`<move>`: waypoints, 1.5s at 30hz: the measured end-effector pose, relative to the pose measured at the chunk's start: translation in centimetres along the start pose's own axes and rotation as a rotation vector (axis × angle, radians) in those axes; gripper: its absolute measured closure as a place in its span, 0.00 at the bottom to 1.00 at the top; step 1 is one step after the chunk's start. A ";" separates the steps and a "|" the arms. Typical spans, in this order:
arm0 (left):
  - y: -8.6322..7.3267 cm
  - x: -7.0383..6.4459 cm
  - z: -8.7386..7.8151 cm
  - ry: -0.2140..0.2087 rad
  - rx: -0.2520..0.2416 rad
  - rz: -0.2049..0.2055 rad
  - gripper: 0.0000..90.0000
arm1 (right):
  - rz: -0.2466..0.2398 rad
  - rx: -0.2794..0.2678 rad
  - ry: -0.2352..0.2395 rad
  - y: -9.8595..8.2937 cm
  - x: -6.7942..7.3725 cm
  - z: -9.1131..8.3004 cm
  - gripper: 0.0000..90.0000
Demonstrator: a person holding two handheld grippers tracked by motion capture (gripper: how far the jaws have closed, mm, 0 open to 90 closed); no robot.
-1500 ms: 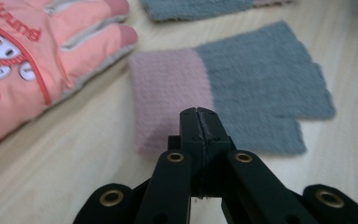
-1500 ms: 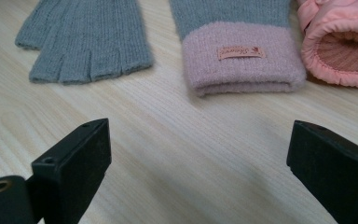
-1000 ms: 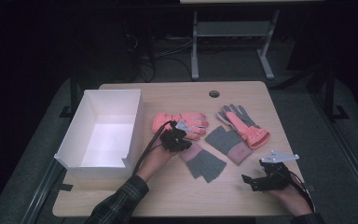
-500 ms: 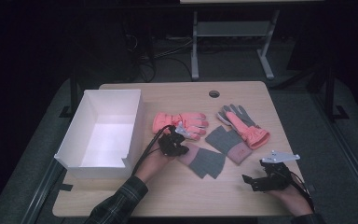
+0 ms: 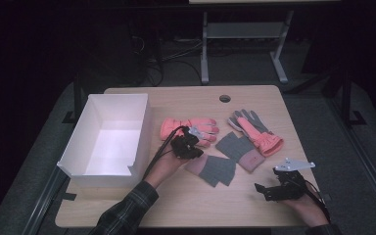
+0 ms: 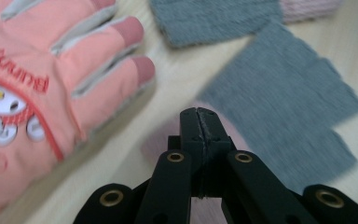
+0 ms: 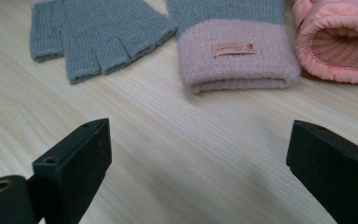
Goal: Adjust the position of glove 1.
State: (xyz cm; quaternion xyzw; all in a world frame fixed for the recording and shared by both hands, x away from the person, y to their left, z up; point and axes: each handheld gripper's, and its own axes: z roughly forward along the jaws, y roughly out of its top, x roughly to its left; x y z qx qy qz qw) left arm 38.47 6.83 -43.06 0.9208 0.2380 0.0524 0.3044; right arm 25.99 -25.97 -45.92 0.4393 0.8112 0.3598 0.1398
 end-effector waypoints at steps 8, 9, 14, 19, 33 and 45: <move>1.1 1.7 2.6 0.021 0.019 -0.008 1.00 | 0.002 0.002 0.003 0.0 -0.1 0.1 0.07; 1.1 1.9 2.8 0.023 0.013 -0.022 1.00 | -0.002 0.001 0.004 0.0 -0.1 0.1 0.07; 1.0 2.2 3.2 0.014 0.041 -0.025 1.00 | 0.008 -0.002 0.004 -0.1 -0.1 0.0 0.07; 0.1 1.9 2.3 -0.004 0.064 -0.011 1.00 | 0.007 -0.002 0.002 0.0 -0.1 -0.1 0.07; -3.1 -0.2 -0.2 -0.038 0.082 -0.014 1.00 | 0.012 0.001 0.001 -0.1 -0.1 -0.1 0.07; -5.2 -2.4 -2.0 -0.090 0.081 -0.001 1.00 | 0.008 -0.002 0.002 -0.1 0.0 -0.1 0.07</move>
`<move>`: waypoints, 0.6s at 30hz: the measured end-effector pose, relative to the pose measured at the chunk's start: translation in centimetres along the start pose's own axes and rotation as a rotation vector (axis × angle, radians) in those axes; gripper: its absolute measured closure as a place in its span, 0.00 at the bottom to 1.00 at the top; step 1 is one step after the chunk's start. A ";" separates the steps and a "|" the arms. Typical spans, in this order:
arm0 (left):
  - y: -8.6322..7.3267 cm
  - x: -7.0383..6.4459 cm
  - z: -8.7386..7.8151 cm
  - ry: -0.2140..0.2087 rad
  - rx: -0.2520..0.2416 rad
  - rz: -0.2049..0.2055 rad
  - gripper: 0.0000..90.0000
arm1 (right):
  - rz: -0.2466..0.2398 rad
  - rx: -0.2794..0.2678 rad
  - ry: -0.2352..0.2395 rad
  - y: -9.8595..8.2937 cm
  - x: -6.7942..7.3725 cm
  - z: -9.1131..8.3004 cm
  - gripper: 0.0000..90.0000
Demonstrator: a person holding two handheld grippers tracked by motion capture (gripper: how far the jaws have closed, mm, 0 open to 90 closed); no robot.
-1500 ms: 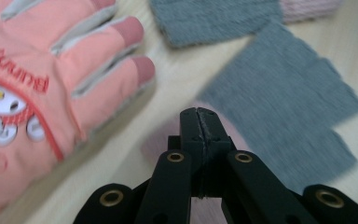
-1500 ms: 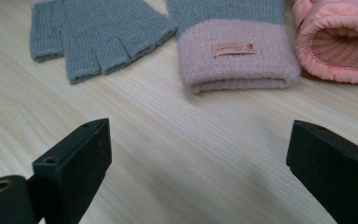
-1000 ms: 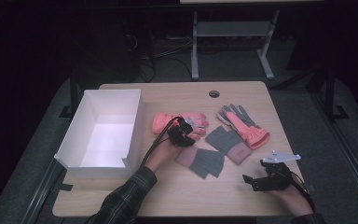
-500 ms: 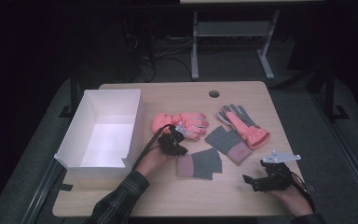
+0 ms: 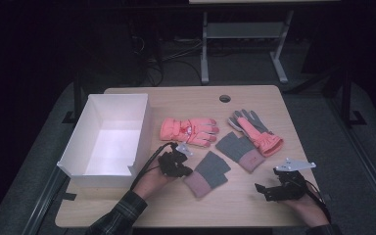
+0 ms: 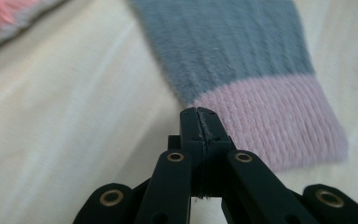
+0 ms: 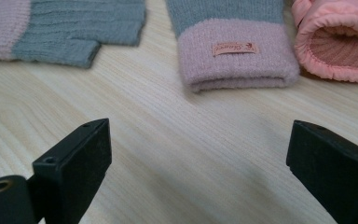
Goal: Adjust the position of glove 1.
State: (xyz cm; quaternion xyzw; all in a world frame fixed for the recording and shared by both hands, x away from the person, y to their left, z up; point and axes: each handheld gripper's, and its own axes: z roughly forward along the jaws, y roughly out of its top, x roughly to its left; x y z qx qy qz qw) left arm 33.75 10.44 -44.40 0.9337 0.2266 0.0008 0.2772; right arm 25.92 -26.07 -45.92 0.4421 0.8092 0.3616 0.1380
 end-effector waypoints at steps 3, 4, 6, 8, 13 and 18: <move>-0.3 -0.8 0.0 -0.026 -0.010 -0.001 1.00 | -0.002 0.005 -0.002 0.0 0.0 0.0 0.07; -0.4 -1.1 0.0 -0.033 -0.009 0.008 1.00 | 0.000 0.004 -0.002 0.0 0.0 0.0 0.07; -0.4 -1.6 0.0 -0.056 -0.015 0.014 1.00 | 0.000 0.002 -0.001 0.0 0.1 0.0 0.07; -0.4 -2.0 0.0 -0.068 -0.019 0.018 1.00 | 0.000 0.004 -0.002 0.0 0.0 0.0 0.07; 0.3 -3.5 0.5 -0.119 -0.028 0.051 1.00 | -0.002 0.004 -0.003 0.0 0.0 0.0 0.07; 0.8 -4.3 1.2 -0.153 -0.027 0.068 1.00 | -0.006 0.005 0.000 0.1 0.0 0.1 0.07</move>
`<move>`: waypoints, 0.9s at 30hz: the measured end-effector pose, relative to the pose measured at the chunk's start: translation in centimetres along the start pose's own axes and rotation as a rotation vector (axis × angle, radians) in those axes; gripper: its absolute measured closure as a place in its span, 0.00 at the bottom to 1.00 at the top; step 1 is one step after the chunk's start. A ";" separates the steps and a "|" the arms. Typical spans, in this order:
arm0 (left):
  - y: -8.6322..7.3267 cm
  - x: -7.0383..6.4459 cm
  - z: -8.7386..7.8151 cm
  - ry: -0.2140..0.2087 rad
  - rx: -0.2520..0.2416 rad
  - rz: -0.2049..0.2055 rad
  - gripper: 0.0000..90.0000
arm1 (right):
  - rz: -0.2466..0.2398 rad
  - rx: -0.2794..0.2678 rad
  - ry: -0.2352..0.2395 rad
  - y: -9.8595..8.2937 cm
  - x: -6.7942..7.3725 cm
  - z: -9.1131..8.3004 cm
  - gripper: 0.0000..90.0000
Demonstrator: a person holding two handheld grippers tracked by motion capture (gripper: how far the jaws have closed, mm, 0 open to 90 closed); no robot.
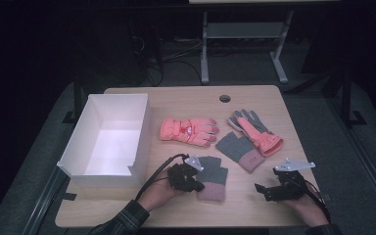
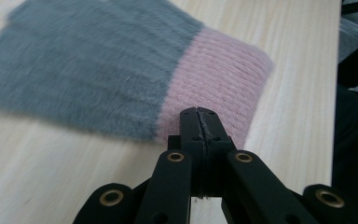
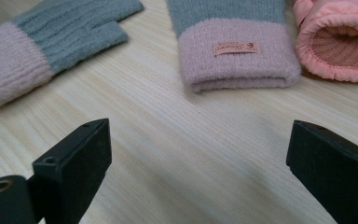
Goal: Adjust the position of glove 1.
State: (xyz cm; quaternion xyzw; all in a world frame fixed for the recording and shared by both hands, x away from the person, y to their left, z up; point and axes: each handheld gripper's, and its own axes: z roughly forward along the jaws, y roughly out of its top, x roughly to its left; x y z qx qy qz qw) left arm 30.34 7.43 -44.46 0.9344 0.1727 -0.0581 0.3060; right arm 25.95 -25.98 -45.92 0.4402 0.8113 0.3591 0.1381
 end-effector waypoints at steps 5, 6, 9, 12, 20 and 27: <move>0.7 -0.4 0.8 -0.025 -0.011 0.008 1.00 | -0.002 0.001 -0.001 0.0 0.0 0.0 0.07; 0.8 -0.4 0.9 -0.027 -0.011 0.012 1.00 | -0.003 0.002 -0.002 0.0 0.0 0.0 0.07; 1.5 -0.4 1.5 -0.044 -0.016 0.023 1.00 | 0.002 0.000 -0.001 0.0 0.0 0.0 0.07; 2.2 -0.5 2.1 -0.058 -0.021 0.025 1.00 | 0.003 0.000 0.000 0.0 0.0 0.0 0.07; 3.7 -0.8 3.6 -0.081 -0.038 0.037 1.00 | 0.001 -0.005 -0.001 0.0 0.0 -0.1 0.07; 4.8 -0.8 4.7 -0.111 -0.061 0.029 1.00 | -0.004 -0.012 -0.002 0.1 0.0 -0.3 0.05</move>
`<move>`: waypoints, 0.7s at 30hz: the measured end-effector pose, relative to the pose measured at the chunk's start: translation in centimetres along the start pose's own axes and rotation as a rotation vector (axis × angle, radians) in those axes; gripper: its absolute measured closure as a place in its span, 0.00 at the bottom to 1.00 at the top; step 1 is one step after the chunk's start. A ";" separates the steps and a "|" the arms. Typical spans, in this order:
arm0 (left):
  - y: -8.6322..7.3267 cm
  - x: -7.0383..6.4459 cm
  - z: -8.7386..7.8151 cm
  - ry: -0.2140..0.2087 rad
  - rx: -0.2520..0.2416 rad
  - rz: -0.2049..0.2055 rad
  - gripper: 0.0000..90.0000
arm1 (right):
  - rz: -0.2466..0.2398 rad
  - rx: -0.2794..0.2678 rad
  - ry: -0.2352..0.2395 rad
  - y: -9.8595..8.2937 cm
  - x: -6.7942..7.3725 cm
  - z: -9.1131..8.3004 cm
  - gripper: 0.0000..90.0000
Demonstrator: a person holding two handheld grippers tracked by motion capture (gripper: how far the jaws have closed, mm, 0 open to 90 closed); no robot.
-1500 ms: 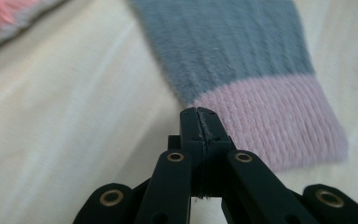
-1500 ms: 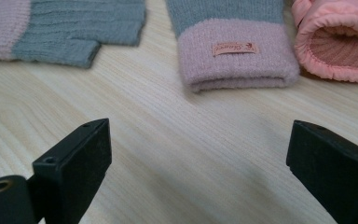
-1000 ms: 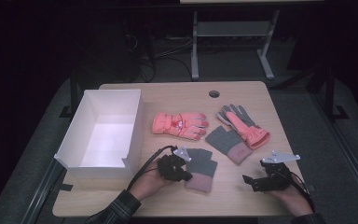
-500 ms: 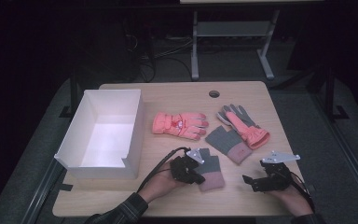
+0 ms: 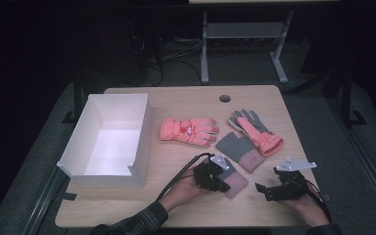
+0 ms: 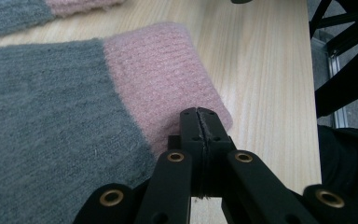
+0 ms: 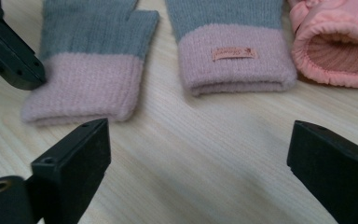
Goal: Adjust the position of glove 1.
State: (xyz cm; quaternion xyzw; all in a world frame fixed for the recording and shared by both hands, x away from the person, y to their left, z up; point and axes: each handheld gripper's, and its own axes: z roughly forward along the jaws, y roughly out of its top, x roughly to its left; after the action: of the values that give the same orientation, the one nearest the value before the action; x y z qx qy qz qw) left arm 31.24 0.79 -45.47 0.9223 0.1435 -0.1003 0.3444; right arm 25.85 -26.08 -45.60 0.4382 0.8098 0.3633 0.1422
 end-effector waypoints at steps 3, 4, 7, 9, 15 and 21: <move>-0.1 0.0 -0.3 0.005 -0.002 0.009 0.98 | 0.005 -0.016 0.008 0.2 0.0 -0.2 0.05; -0.2 0.0 -0.5 0.014 -0.004 0.017 0.98 | 0.005 -0.016 0.008 0.2 0.0 -0.2 0.05; -0.7 -0.1 -1.6 0.057 -0.019 0.028 0.84 | 0.021 -0.002 0.026 0.3 0.0 -0.2 0.06; -1.0 -0.1 -2.3 0.081 -0.028 0.033 0.74 | 0.028 0.001 0.029 0.3 0.1 -0.2 0.06; -2.7 0.1 -4.2 0.161 -0.061 0.039 0.45 | 0.029 0.002 0.046 0.4 0.2 -0.1 0.08; -4.3 0.4 -6.1 0.218 -0.074 0.001 0.25 | 0.034 0.001 0.059 0.6 0.3 -0.2 0.17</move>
State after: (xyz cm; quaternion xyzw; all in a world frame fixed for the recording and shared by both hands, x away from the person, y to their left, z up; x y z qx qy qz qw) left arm 30.72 8.02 -43.63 0.9145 0.1832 0.0062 0.3606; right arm 25.99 -25.71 -44.99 0.4412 0.8061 0.3781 0.1118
